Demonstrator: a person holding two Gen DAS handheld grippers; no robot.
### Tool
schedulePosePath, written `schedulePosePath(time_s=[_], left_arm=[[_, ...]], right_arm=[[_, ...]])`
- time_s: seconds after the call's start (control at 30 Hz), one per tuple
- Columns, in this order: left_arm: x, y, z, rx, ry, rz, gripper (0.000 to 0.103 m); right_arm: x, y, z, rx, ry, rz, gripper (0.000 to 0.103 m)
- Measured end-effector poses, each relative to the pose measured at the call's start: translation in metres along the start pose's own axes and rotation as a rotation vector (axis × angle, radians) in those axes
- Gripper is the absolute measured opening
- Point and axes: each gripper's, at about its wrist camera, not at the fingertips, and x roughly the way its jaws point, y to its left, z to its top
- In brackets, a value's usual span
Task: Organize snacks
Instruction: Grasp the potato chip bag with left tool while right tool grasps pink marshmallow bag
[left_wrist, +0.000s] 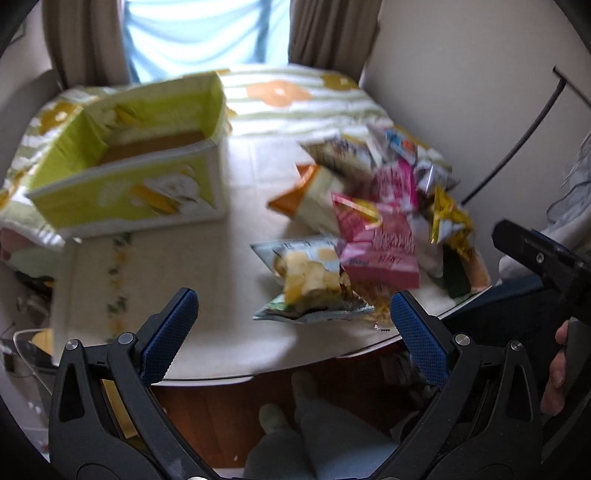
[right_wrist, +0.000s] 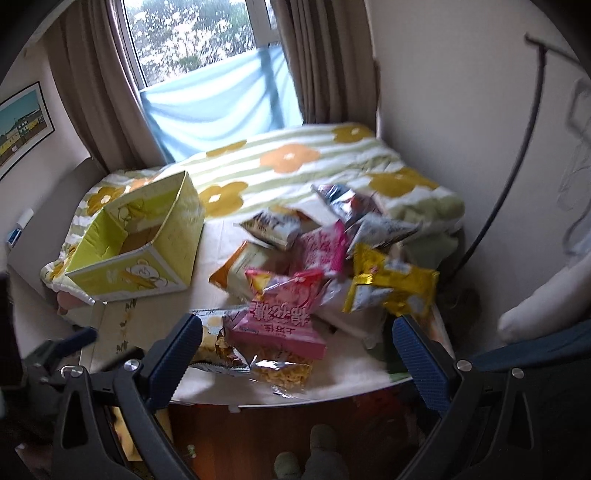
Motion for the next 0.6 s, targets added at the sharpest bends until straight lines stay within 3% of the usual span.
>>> schedulePosePath(time_s=[0.27, 0.47, 0.6], left_arm=[[0.078, -0.011, 0.001, -0.011, 0.144, 0.001, 0.102], [0.11, -0.009, 0.001, -0.028, 0.204, 0.021, 0.102], [0.123, -0.007, 0.0, -0.051, 0.236, 0.01, 0.086]], right_arm=[[0.086, -0.009, 0.007, 0.053, 0.193, 0.105, 0.103], [0.129, -0.007, 0.006, 0.097, 0.291, 0.168, 0.103], [0.145, -0.003, 0.008, 0.09, 0.322, 0.176, 0.103]])
